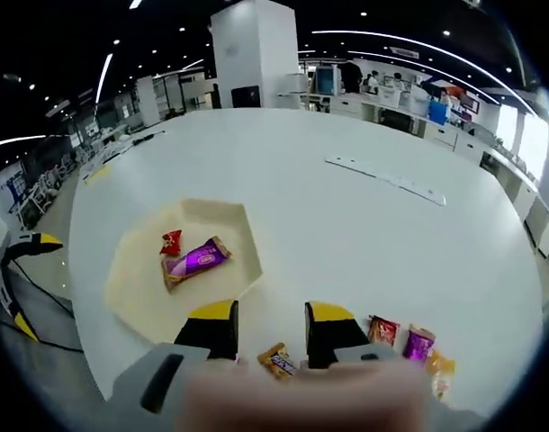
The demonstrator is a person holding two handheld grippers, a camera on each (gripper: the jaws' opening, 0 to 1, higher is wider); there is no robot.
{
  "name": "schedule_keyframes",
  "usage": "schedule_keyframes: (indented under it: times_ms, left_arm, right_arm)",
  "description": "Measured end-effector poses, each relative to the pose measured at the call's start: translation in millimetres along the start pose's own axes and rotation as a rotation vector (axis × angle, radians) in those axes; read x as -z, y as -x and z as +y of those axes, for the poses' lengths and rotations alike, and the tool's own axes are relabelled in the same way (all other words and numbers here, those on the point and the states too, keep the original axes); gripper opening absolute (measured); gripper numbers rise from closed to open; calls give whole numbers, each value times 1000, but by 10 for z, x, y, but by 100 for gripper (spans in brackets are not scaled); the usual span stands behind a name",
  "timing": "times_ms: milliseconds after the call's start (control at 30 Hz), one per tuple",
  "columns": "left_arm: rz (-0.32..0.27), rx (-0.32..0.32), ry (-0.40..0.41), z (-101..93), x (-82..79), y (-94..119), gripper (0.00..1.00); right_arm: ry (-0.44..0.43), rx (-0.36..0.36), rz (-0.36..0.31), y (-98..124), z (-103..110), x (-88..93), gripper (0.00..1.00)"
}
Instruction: Place the target food into the container with the food tongs after gripping and lifting it, then release it inside without dropping or visibly crushing the food.
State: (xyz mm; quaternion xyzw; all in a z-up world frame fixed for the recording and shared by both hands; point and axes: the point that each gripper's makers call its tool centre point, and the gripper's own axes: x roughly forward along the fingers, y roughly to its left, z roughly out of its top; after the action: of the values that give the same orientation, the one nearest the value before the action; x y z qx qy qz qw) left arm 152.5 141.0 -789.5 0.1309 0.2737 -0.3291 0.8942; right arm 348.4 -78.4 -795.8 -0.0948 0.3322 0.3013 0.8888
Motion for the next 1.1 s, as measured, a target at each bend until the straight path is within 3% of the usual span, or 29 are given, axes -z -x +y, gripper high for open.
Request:
schedule_keyframes:
  times_ms: [633, 1100]
  left_arm:
    - [27, -3, 14, 18, 57, -15, 98]
    - [32, -4, 12, 15, 63, -14, 98]
  right_arm:
    - [53, 2, 42, -229, -49, 177, 28]
    - [96, 45, 46, -251, -105, 148, 21]
